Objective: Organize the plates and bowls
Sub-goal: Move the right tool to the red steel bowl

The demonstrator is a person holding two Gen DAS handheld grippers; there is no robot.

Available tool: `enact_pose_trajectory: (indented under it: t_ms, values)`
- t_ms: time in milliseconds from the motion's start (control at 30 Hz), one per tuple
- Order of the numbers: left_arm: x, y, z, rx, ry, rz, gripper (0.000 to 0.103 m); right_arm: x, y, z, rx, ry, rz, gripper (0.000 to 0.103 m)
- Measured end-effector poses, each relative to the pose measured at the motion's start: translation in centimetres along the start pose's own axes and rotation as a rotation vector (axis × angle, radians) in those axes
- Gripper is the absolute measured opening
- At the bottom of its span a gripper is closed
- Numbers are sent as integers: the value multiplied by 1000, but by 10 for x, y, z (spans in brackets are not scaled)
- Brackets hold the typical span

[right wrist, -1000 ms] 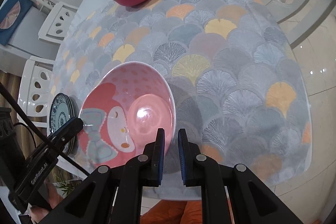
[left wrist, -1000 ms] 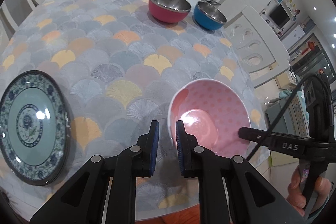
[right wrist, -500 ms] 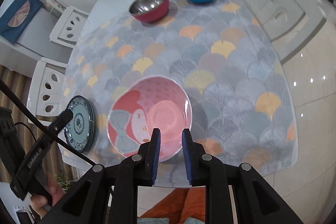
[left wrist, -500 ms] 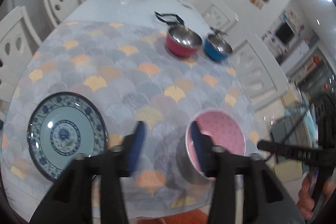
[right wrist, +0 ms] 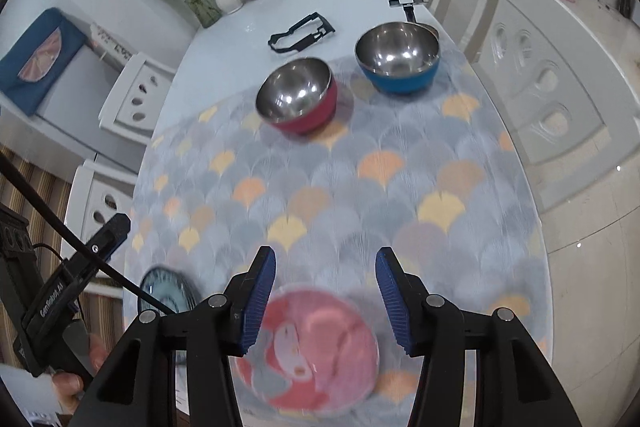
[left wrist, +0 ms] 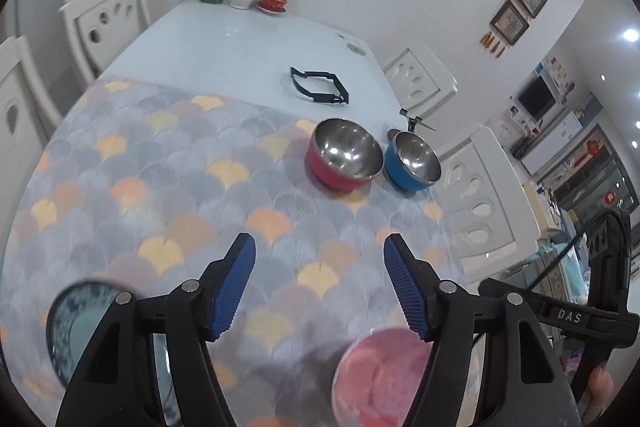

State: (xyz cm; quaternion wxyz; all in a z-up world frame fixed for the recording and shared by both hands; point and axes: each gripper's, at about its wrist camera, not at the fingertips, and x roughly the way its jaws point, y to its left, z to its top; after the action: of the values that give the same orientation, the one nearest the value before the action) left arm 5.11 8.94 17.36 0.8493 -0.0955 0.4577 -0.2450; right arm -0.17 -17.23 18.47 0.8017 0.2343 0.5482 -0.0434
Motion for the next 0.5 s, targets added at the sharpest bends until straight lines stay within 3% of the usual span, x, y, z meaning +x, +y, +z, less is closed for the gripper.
enact_pose_trajectory:
  t_ms: [233, 500]
  values:
    - [65, -12, 46, 35, 69, -6, 65, 48, -6, 66, 37, 37, 11, 50]
    - [147, -2, 81, -22, 156, -43, 65, 100, -14, 123, 60, 37, 10, 50]
